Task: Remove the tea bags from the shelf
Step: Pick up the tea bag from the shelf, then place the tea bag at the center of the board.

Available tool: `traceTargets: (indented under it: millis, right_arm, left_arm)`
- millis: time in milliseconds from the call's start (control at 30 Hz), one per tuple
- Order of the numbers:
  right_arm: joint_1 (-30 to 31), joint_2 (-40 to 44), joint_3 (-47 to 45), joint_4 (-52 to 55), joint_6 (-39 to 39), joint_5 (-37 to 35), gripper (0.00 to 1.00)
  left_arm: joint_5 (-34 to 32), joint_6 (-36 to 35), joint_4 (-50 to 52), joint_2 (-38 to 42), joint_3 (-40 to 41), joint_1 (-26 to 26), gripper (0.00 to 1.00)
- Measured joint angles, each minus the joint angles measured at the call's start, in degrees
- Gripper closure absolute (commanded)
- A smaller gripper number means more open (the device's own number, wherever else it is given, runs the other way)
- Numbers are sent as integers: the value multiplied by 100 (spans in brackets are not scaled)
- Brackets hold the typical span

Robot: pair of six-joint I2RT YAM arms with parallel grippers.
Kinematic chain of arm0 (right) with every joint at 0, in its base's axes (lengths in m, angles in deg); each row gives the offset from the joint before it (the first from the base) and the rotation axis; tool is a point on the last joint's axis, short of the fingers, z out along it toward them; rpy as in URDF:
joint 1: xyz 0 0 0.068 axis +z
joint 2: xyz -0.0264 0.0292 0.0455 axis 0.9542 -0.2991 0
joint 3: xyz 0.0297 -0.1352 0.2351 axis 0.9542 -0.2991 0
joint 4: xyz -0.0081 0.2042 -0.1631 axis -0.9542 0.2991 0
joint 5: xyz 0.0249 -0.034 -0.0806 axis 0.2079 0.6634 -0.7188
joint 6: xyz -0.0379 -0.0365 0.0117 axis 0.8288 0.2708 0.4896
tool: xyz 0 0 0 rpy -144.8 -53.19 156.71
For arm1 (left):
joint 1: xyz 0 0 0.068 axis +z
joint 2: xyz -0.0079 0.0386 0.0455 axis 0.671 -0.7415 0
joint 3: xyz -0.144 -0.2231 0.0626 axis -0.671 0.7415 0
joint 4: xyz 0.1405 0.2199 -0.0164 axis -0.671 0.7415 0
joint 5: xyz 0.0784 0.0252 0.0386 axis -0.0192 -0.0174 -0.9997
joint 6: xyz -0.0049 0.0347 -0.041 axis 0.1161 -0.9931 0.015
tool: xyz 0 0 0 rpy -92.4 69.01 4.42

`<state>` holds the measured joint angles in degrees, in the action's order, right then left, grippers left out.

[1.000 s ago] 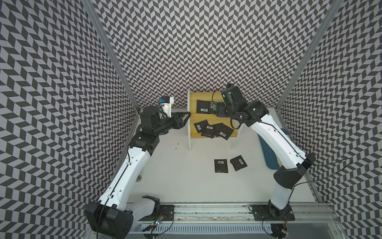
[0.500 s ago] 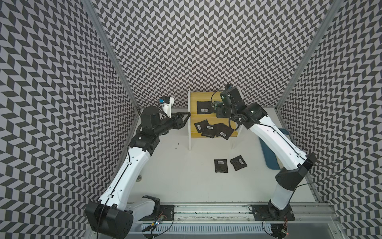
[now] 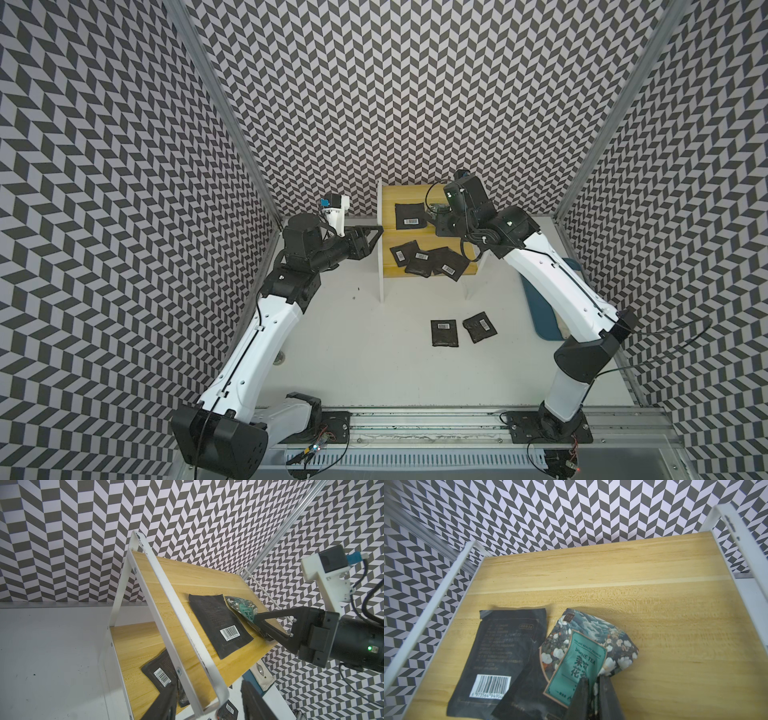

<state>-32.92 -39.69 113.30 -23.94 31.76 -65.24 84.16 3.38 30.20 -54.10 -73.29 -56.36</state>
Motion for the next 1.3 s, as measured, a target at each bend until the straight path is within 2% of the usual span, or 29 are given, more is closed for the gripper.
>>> traceTargets:
  millis: [233, 467, 600, 833, 1000, 1300]
  right_arm:
    - [28, 557, -199, 138, 11, 61, 87]
    - [446, 2085, -1488, -234, 59, -42, 86]
    - [1058, 2909, -2446, -612, 76, -269, 86]
    - [2439, 4205, -5007, -1554, -208, -520, 85]
    - [3021, 4367, -6284, -2201, -417, -758, 85]
    - [3032, 3604, -8094, -4103, -807, -758, 82]
  left_arm:
    - [-37, -11, 9, 0, -2, 0, 47]
    - [-94, -15, 63, 4, -2, 0, 47]
    - [-186, -15, 155, 101, -2, 0, 47]
    - [-315, -4, 247, 695, 227, 0, 46]
    - [-450, -7, 439, 1049, 525, 0, 46]
    - [-573, -13, 704, 1276, 695, 0, 46]
